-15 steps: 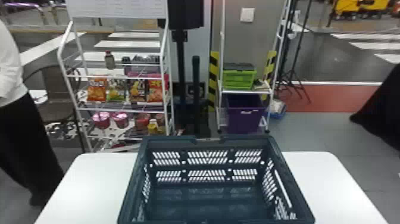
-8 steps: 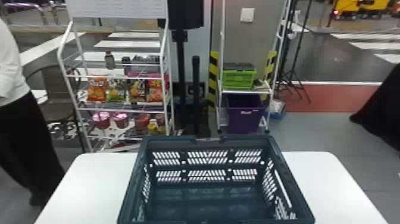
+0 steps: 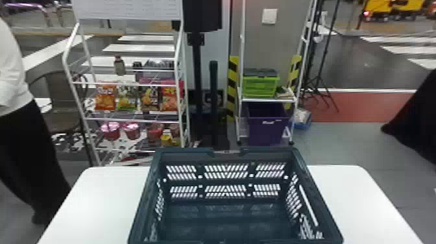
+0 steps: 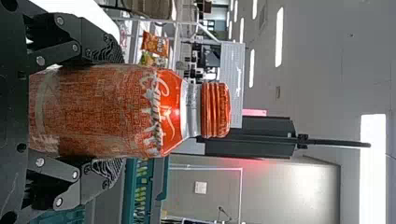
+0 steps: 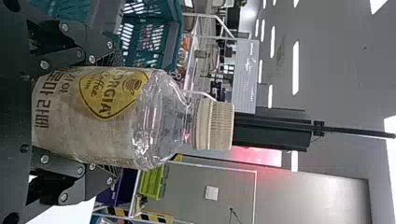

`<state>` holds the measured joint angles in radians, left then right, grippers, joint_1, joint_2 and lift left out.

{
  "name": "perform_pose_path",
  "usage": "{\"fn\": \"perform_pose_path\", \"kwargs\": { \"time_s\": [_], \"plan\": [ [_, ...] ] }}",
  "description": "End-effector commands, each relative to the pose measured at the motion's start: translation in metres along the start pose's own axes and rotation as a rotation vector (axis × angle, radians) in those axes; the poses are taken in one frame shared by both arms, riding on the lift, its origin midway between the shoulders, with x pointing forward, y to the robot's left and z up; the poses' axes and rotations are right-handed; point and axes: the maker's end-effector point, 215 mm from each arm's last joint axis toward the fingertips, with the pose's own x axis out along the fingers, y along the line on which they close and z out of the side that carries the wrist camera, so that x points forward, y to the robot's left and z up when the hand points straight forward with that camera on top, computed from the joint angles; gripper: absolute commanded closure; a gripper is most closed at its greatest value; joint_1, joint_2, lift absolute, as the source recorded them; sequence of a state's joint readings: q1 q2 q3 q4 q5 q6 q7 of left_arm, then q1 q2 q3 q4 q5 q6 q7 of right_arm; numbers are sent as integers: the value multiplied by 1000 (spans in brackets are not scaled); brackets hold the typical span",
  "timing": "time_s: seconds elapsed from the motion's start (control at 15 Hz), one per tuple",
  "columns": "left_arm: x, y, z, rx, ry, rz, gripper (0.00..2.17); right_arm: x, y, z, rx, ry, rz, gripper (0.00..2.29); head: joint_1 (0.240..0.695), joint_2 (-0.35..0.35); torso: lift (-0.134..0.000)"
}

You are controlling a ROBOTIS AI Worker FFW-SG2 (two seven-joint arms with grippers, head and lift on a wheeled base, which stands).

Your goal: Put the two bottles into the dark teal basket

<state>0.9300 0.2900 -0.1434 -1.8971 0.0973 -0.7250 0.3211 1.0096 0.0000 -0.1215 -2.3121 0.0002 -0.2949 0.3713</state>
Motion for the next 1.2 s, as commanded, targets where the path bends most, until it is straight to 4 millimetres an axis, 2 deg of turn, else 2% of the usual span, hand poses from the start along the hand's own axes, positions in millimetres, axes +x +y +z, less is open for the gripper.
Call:
{"fn": "perform_pose_path", "kwargs": {
  "time_s": [0.0, 0.2, 0.4, 0.53, 0.6, 0.73, 0.8, 1.0, 1.13],
  "plan": [
    [-1, -5, 0, 0, -1, -10, 2145, 20, -1, 14, 21, 9, 5, 1808, 499, 0, 0],
    [-3, -8, -1, 4, 1, -15, 2145, 42, -6, 36, 8, 6, 6, 1808, 499, 0, 0],
    [-3, -13, 1, -1, -5, -24, 2145, 61, -11, 45, -28, 35, 5, 1804, 499, 0, 0],
    [-3, -15, 0, -2, -4, -29, 2145, 82, -21, 35, -5, 135, -5, 1804, 499, 0, 0],
    [-4, -16, 0, -4, -3, -31, 2145, 91, -20, 37, -19, 158, -9, 1804, 499, 0, 0],
    [-6, -15, 2, -8, -18, -29, 2145, 110, -18, 22, -18, 254, -24, 1804, 499, 0, 0],
    [-10, -15, 10, -20, -48, -32, 2145, 117, -19, 12, -4, 311, -36, 1804, 499, 0, 0],
    [-16, -15, 11, -33, -62, -30, 2145, 142, -26, 9, -27, 357, -69, 1804, 499, 0, 0],
    [-18, -12, 16, -42, -84, -26, 2145, 155, -24, -8, -35, 430, -78, 1804, 499, 0, 0]
  ]
}}
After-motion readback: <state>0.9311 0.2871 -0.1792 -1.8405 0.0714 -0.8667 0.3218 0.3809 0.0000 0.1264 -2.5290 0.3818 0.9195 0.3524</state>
